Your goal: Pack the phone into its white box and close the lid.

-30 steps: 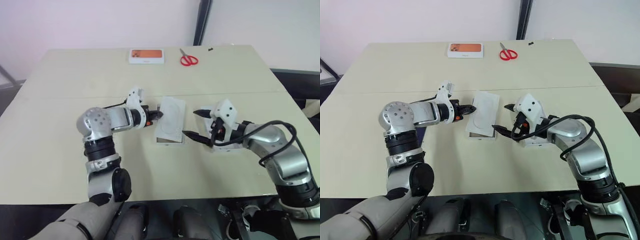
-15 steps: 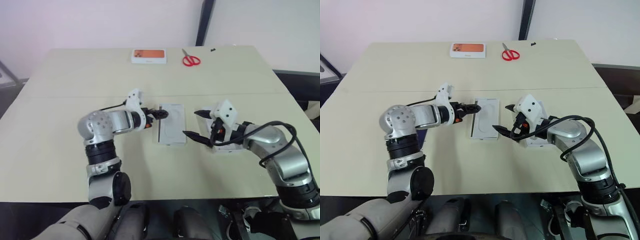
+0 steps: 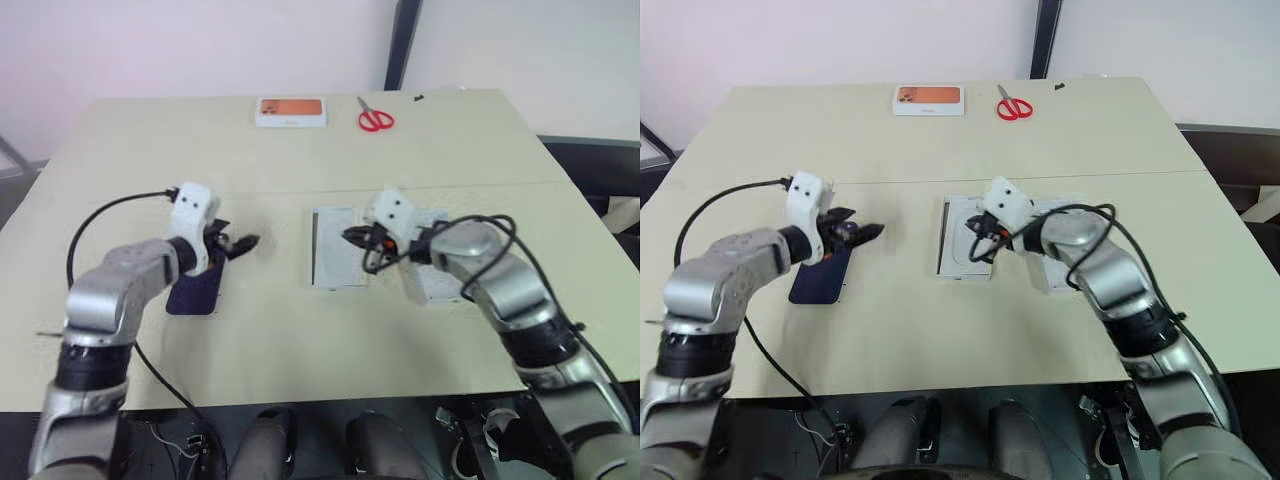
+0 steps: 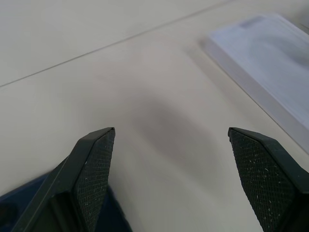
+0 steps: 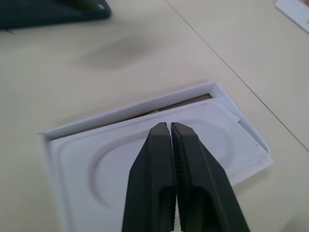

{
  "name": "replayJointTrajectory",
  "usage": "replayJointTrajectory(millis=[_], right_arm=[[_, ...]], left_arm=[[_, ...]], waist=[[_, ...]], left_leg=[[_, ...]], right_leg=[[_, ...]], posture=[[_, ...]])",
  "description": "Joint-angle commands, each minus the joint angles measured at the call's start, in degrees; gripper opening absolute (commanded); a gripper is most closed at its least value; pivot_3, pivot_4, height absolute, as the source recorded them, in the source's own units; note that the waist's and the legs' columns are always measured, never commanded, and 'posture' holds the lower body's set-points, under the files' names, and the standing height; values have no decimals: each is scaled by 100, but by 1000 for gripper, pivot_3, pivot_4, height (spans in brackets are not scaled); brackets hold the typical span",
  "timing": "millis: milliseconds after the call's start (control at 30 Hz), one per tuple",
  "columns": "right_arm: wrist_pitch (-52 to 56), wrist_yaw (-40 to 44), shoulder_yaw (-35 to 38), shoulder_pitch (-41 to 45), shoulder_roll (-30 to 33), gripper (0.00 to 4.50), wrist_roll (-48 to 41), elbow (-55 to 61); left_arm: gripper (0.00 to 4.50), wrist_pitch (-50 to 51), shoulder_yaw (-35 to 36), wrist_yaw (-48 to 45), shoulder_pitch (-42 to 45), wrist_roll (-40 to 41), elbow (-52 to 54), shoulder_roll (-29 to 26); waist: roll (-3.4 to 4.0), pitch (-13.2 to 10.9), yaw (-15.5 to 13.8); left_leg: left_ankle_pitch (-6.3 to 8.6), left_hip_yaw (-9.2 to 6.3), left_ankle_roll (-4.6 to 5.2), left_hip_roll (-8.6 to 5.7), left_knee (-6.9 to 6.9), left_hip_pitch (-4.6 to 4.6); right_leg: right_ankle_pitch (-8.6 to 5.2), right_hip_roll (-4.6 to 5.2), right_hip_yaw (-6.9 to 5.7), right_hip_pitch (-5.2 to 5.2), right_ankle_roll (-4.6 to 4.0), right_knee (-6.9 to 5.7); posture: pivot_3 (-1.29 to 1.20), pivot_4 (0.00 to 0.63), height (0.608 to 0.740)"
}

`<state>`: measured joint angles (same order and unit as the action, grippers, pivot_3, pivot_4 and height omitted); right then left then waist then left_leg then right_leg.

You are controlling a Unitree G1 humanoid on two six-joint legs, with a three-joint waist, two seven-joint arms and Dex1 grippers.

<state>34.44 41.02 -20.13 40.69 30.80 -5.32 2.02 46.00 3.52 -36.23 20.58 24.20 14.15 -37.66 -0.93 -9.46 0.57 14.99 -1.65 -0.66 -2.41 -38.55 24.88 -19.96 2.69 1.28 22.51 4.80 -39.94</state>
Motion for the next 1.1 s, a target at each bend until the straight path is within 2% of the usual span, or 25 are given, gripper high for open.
replayJointTrajectory(millis=[33,167,333,667,800,900,1100], right_arm=[[-411,-191,-258,430,-238,63,576,-676],[-815,-404,-501,922,-672,63,1092,-1745],[-1333,-446,-542,1366,-1154,63,1389,-2853],[-1972,-400,-457,1660,-1740,63,1702,-3846],[-2011,-452,-353,1627,-1797,63,1710,-3785],[-1896,-408,-265,1508,-1586,63,1750,-3395],[-1369,479,-88,648,-776,63,1451,-1383]], left_arm=[[3954,-618,82,-539,-285,-48,248,-320],[3954,-910,204,-904,-718,87,362,-511],[3954,-1112,396,-1104,-1105,285,580,-479],[3954,-949,534,-966,-1381,649,1026,-291],[3954,-896,499,-876,-1387,710,1123,-225],[3954,-892,474,-828,-1391,718,1147,-205],[3954,-918,670,-694,-1371,698,958,-253]], waist=[[0,0,18],[0,0,41],[1,0,63],[2,0,76],[2,0,94],[3,0,83],[3,0,34]], left_leg=[[0,0,0,0,3,0],[-4,2,-5,0,21,0],[-9,3,-13,1,33,0],[-11,1,-16,1,33,0],[-12,1,-17,1,34,0],[-12,1,-17,1,33,0],[-12,1,-16,1,32,0]], right_leg=[[0,0,1,2,0,0],[0,0,2,10,0,-1],[0,-2,1,23,0,-9],[0,-4,0,23,0,-13],[0,-5,0,24,0,-15],[0,-5,0,24,0,-15],[0,-3,1,21,0,-13]], posture=[[0,150,740],[0,150,740],[0,150,740],[0,150,740],[0,150,740],[0,150,740],[0,150,740]])
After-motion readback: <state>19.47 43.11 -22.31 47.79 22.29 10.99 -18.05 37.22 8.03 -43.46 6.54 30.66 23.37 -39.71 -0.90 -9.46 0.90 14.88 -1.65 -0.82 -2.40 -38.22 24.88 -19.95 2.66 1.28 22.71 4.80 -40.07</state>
